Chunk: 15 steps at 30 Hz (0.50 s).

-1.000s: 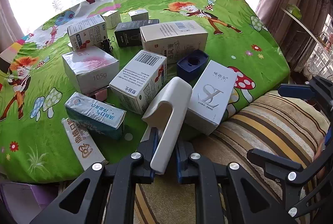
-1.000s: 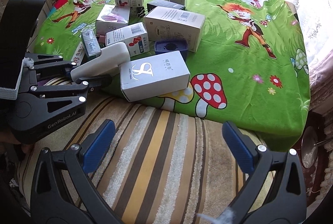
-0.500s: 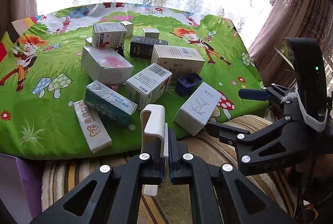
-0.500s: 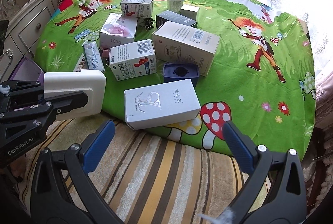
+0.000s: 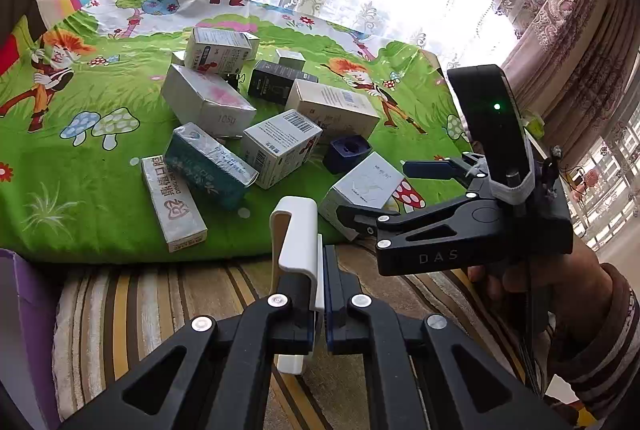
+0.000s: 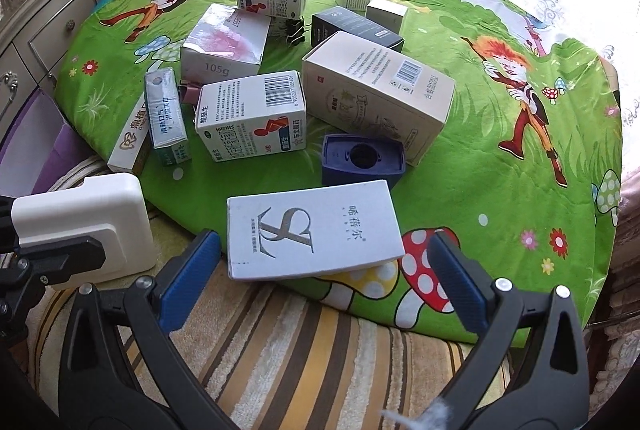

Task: Organize rigid objects
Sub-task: 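Grasp the white card with the S logo using the right tool, then carry the holder and card into the purple box and open both tools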

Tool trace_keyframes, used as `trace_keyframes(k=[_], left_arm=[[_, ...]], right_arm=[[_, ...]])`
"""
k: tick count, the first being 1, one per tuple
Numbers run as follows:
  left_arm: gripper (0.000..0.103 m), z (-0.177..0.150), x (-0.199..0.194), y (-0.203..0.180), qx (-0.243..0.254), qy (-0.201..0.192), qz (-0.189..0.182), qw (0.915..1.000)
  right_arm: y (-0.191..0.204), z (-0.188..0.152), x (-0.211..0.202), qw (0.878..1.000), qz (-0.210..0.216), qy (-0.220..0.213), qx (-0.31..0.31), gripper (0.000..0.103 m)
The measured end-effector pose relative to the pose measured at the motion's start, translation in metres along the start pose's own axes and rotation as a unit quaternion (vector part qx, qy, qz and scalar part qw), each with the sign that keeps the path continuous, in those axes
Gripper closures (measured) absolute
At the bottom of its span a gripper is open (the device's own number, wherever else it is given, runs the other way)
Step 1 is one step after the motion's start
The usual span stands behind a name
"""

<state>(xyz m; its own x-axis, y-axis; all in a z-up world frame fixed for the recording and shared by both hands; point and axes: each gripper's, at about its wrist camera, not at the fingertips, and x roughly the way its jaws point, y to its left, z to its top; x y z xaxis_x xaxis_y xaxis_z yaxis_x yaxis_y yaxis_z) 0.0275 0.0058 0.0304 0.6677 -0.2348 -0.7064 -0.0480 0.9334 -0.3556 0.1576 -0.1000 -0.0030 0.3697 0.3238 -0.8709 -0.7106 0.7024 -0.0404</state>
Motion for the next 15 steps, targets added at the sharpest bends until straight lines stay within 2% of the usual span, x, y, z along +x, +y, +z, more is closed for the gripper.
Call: trace_keyframes(k=[2, 3, 4, 10, 15], left_arm=[[0.100, -0.001, -0.002, 0.001, -0.005, -0.002, -0.005, 1.0000], [0.100, -0.002, -0.003, 0.002, -0.009, -0.003, -0.008, 0.9999], [0.100, -0.002, -0.005, 0.004, -0.013, -0.005, -0.010, 0.9999], [0.100, -0.005, -0.015, 0.014, -0.041, -0.015, -0.025, 0.9988], [0.100, -0.009, -0.032, 0.027, -0.066, -0.031, -0.033, 0.9968]], right_arm=[[-0.002, 0.001, 0.007, 1.000, 0.003, 0.014, 0.004, 0.000], [-0.003, 0.001, 0.009, 1.000, 0.004, 0.018, 0.007, 0.004], [-0.004, 0.000, 0.010, 1.000, 0.004, 0.021, 0.009, 0.015], [0.000, -0.005, -0.003, 1.000, 0.006, 0.008, 0.014, 0.015], [0.012, -0.010, -0.024, 0.999, 0.031, -0.011, 0.036, 0.015]])
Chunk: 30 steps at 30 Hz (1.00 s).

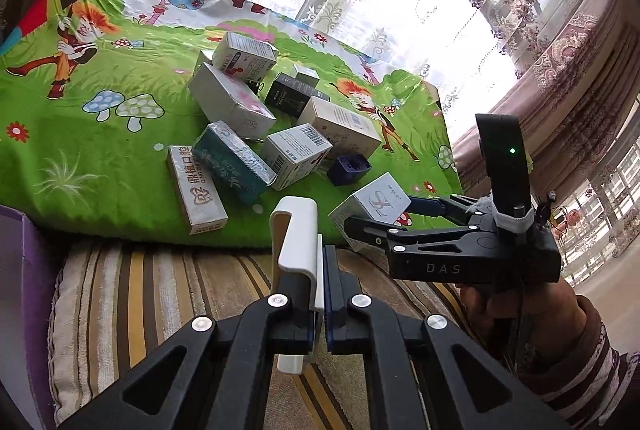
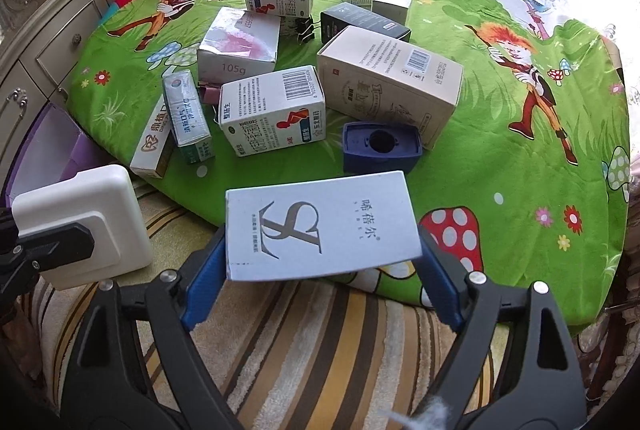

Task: Organize rigid objects
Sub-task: 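Carry the holder and card into the purple box and open both tools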

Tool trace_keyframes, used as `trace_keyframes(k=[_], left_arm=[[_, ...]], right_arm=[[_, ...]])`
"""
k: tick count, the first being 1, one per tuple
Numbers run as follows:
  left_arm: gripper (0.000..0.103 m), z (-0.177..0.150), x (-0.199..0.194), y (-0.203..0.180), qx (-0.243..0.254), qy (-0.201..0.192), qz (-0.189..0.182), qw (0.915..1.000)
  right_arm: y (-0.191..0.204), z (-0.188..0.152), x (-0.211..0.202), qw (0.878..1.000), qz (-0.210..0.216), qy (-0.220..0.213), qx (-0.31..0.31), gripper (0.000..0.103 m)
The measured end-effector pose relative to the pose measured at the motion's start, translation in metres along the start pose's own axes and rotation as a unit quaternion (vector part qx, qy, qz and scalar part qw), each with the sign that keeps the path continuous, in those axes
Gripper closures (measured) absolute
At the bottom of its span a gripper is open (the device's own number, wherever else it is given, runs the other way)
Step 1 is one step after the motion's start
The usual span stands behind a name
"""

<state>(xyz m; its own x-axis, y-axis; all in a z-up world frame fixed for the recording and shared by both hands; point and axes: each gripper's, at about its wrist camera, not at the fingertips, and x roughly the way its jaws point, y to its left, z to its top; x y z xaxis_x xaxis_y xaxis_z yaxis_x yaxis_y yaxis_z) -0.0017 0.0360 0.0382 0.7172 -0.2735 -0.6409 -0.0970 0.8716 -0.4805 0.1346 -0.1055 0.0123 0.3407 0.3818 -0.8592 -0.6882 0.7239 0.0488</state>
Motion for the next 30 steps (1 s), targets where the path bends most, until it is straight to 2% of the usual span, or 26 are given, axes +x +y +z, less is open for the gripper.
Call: trace_keyframes(k=[5, 9, 13, 19, 26, 30], left_arm=[[0.100, 0.000, -0.032, 0.021, -0.034, -0.032, 0.007, 0.9989], [0.100, 0.002, -0.071, 0.052, -0.076, -0.073, 0.026, 0.9941], [0.100, 0.000, -0.110, 0.088, -0.116, -0.108, 0.079, 0.9842], [0.100, -0.018, -0.153, 0.141, -0.178, -0.129, 0.157, 0.9629], [0.100, -0.045, -0.184, 0.185, -0.231, -0.143, 0.191, 0.9431], [0.100, -0.056, -0.193, 0.200, -0.248, -0.146, 0.201, 0.9364]], right_arm=[[0.030, 0.000, -0.016, 0.999, 0.033, -0.013, -0.005, 0.015], [0.066, 0.007, -0.027, 0.997, 0.063, -0.020, -0.034, 0.015], [0.108, 0.013, -0.035, 0.993, 0.089, -0.022, -0.073, 0.015], [0.176, 0.019, -0.039, 0.982, 0.127, -0.022, -0.138, 0.015], [0.257, 0.014, -0.027, 0.963, 0.156, -0.014, -0.221, 0.015], [0.294, 0.008, -0.017, 0.950, 0.174, -0.003, -0.260, 0.015]])
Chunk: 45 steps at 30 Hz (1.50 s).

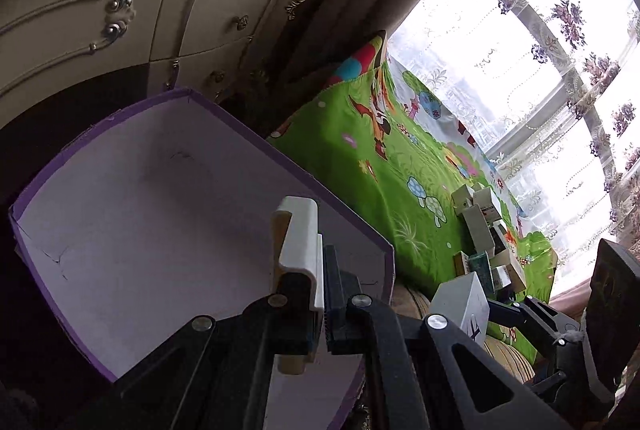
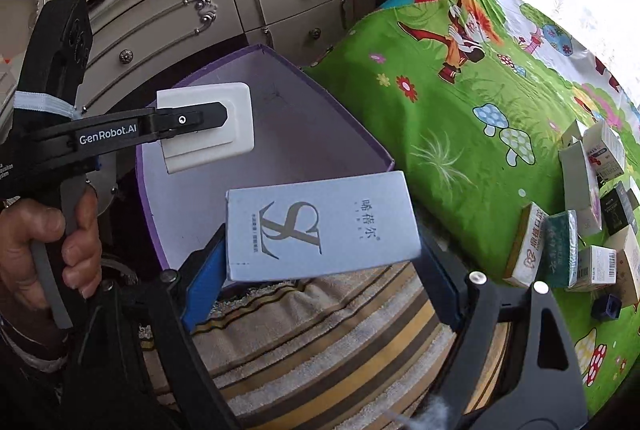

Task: Organize rigid objects
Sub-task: 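Carry the holder and card into the purple box and open both tools, then move both tools back over the boxes on the green cover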

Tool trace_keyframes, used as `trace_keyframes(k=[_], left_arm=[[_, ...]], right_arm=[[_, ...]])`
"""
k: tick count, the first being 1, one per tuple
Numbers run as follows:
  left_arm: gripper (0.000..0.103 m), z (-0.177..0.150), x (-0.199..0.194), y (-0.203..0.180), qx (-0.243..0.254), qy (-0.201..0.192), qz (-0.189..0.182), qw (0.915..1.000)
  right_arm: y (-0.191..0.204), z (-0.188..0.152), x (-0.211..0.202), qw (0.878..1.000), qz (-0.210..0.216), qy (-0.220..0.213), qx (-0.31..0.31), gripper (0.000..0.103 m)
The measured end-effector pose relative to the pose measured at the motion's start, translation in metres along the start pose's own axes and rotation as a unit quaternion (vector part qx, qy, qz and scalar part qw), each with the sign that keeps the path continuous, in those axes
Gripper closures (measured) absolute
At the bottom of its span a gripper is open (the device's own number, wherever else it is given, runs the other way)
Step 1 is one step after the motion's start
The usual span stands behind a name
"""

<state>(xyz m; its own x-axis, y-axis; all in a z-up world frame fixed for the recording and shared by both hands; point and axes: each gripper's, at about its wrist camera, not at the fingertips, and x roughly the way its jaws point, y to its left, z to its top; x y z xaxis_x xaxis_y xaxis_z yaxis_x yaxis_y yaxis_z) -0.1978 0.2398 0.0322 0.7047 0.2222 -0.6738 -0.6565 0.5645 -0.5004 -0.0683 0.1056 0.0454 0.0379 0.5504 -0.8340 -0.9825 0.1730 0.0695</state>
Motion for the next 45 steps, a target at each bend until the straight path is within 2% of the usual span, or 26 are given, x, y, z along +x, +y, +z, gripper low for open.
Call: trace_keyframes(k=[7, 12, 13, 14, 15, 16, 17, 25, 37, 45], left_arm=[[0.100, -0.001, 0.003, 0.021, -0.021, 0.006, 0.022, 0.9995], [0.094, -0.004, 0.011, 0.037, -0.046, 0.027, 0.040, 0.9978], [0.087, -0.006, 0.013, 0.039, -0.049, 0.032, 0.045, 0.9972], [0.073, -0.007, 0.014, 0.042, -0.054, 0.037, 0.050, 0.9966], [0.063, -0.008, 0.016, 0.044, -0.060, 0.043, 0.055, 0.9957], [0.045, -0.010, 0.017, 0.046, -0.068, 0.047, 0.061, 0.9947], [0.037, -0.011, 0.017, 0.048, -0.074, 0.047, 0.063, 0.9941], [0.036, -0.007, 0.010, 0.038, -0.057, 0.042, 0.078, 0.9944], [0.036, -0.004, 0.006, 0.014, -0.037, 0.029, 0.081, 0.9956], [0.036, -0.008, 0.016, -0.014, -0.016, 0.032, 0.067, 0.9971]], right_arm=[[0.044, 0.010, 0.036, 0.997, 0.025, 0.020, -0.065, 0.015], [0.056, 0.008, 0.054, 0.995, 0.038, 0.033, -0.089, 0.014], [0.057, 0.006, 0.057, 0.994, 0.038, 0.037, -0.092, 0.013], [0.056, 0.005, 0.059, 0.994, 0.042, 0.040, -0.092, 0.013], [0.056, 0.004, 0.061, 0.994, 0.049, 0.043, -0.091, 0.012], [0.055, 0.004, 0.062, 0.994, 0.053, 0.045, -0.089, 0.009], [0.054, 0.003, 0.062, 0.994, 0.055, 0.045, -0.088, 0.008], [0.043, -0.002, 0.049, 0.995, 0.061, 0.025, -0.070, 0.005], [-0.008, -0.007, 0.016, 0.998, 0.059, -0.015, -0.008, 0.005], [-0.055, -0.014, -0.014, 0.998, 0.003, -0.055, 0.020, 0.005]])
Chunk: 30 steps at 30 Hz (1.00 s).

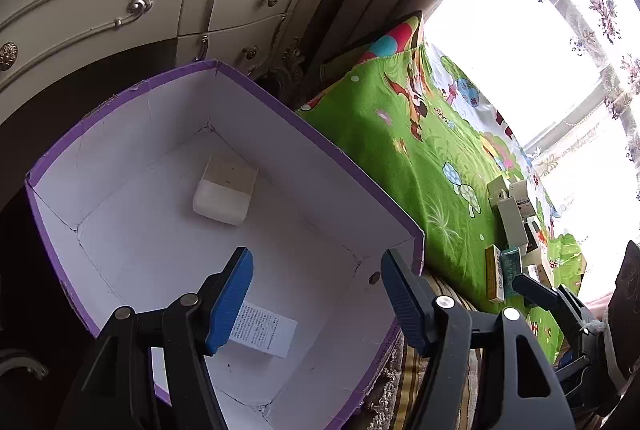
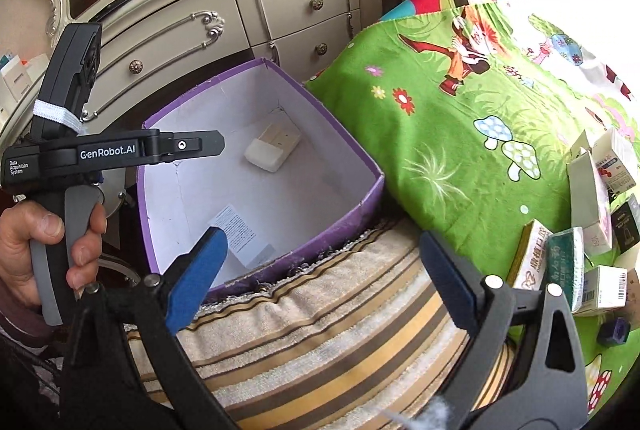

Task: Organize rigid objects
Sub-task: 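Move both tools back over the boxes on the green cover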

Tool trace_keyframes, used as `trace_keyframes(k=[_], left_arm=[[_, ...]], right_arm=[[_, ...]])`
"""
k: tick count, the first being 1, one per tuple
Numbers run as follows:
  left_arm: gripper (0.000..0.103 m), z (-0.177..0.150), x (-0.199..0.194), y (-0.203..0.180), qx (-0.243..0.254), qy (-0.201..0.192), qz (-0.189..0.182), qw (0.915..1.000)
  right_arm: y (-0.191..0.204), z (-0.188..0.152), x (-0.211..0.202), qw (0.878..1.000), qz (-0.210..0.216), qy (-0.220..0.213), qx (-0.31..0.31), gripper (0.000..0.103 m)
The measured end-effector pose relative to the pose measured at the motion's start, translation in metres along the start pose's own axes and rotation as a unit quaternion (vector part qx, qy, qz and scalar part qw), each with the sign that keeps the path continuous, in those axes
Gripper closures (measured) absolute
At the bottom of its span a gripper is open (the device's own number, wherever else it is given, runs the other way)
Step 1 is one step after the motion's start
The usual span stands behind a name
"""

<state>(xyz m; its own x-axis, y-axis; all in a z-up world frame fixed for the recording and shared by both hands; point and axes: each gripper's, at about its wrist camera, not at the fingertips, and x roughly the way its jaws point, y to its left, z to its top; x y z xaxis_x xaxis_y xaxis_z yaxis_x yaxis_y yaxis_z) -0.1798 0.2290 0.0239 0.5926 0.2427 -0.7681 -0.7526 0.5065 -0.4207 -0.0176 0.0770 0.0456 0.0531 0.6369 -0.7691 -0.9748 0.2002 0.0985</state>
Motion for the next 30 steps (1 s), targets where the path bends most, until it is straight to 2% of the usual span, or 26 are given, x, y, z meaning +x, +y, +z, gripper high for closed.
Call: trace_keyframes(k=[6, 10, 13, 18, 21, 25, 30], left_arm=[[0.036, -0.006, 0.008, -0.029, 0.023, 0.005, -0.015, 0.9996], [0.036, -0.012, 0.016, -0.054, 0.046, 0.011, -0.030, 0.9984], [0.036, -0.018, 0.023, -0.075, 0.067, 0.019, -0.043, 0.9966], [0.036, -0.026, 0.032, -0.107, 0.099, 0.031, -0.063, 0.9926], [0.036, -0.032, 0.035, -0.128, 0.134, 0.032, -0.075, 0.9877], [0.036, -0.043, 0.038, -0.156, 0.188, 0.033, -0.089, 0.9776], [0.036, -0.056, 0.046, -0.176, 0.229, 0.048, -0.095, 0.9674]], right_arm=[[-0.055, -0.013, -0.024, 0.997, -0.043, -0.033, 0.056, 0.005], [-0.096, -0.025, -0.039, 0.989, -0.071, -0.060, 0.118, 0.005], [-0.123, -0.035, -0.045, 0.982, -0.074, -0.070, 0.162, 0.005], [-0.147, -0.043, -0.048, 0.975, -0.068, -0.078, 0.199, 0.005], [-0.152, -0.045, -0.045, 0.975, -0.064, -0.076, 0.200, 0.008], [-0.155, -0.048, -0.035, 0.976, -0.051, -0.062, 0.204, 0.019], [-0.159, -0.048, -0.029, 0.976, -0.048, -0.055, 0.205, 0.022]])
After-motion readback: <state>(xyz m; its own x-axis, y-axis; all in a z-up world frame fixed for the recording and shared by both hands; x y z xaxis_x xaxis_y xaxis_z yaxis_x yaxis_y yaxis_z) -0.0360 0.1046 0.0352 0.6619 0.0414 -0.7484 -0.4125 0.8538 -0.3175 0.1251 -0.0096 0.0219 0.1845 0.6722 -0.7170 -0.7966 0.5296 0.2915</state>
